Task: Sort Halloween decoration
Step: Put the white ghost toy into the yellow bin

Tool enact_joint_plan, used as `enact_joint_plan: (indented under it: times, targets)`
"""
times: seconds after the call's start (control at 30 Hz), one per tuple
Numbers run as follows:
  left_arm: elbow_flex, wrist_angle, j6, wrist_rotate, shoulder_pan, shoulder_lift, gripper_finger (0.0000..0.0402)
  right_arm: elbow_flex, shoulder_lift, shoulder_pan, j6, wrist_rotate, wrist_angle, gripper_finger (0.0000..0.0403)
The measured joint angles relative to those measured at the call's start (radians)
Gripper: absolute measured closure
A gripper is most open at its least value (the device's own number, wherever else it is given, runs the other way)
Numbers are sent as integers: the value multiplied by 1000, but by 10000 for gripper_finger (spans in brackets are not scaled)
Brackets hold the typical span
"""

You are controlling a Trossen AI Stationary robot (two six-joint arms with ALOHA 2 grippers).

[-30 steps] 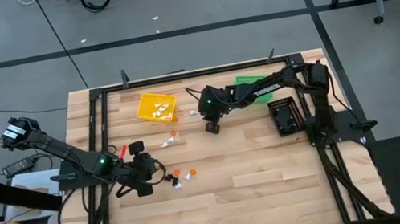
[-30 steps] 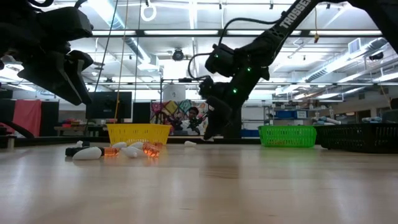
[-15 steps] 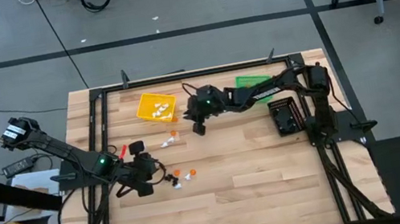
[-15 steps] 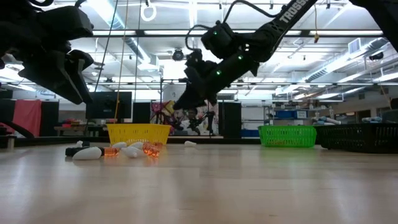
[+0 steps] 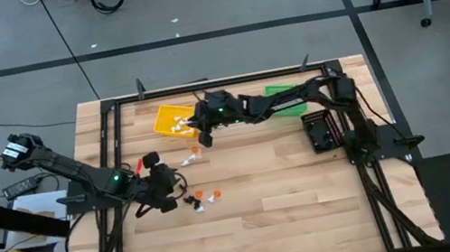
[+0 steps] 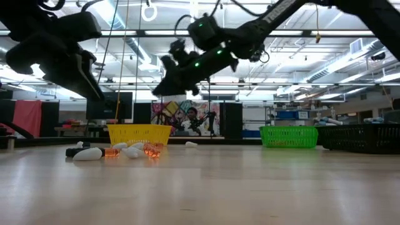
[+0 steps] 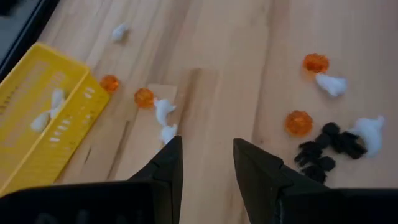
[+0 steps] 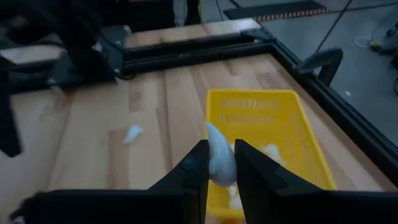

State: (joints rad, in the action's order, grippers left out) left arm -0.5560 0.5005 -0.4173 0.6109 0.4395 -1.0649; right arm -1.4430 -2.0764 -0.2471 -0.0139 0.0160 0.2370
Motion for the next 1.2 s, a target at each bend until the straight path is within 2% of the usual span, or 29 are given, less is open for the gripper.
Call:
enact_joint_plan:
  times: [0.13, 0.27, 0.4, 0.5, 0.73, 0.87, 1.0, 1.07, 1.2]
  targets:
    - [0, 38, -39, -2, -14, 0, 285, -111, -85, 2, -22, -78, -10, 330]
    - [0, 116, -107, -3, -17, 0, 285, -207, -152, -4, -53, -153, -112, 330]
    - [0, 158, -152, -4, -17, 0, 285, -279, -211, -8, -70, -142, -168, 328]
    - [0, 165, -182, -5, -17, 0, 285, -305, -233, -15, -70, -76, -201, 318]
    - [0, 172, -166, -7, -17, 1, 285, -305, -222, -49, -65, 62, -240, 272]
    - [0, 173, -165, -16, -17, 1, 285, -305, -178, -64, -42, 107, -295, 264]
    - [0, 173, -165, -18, -15, 1, 285, -238, -112, -53, 22, 51, -366, 268]
    - [0, 174, -164, -29, -15, 1, 285, -172, -72, -46, 41, 9, -348, 269]
    - [0, 171, -144, -29, -15, 1, 285, -29, -16, -44, 36, 2, -288, 269]
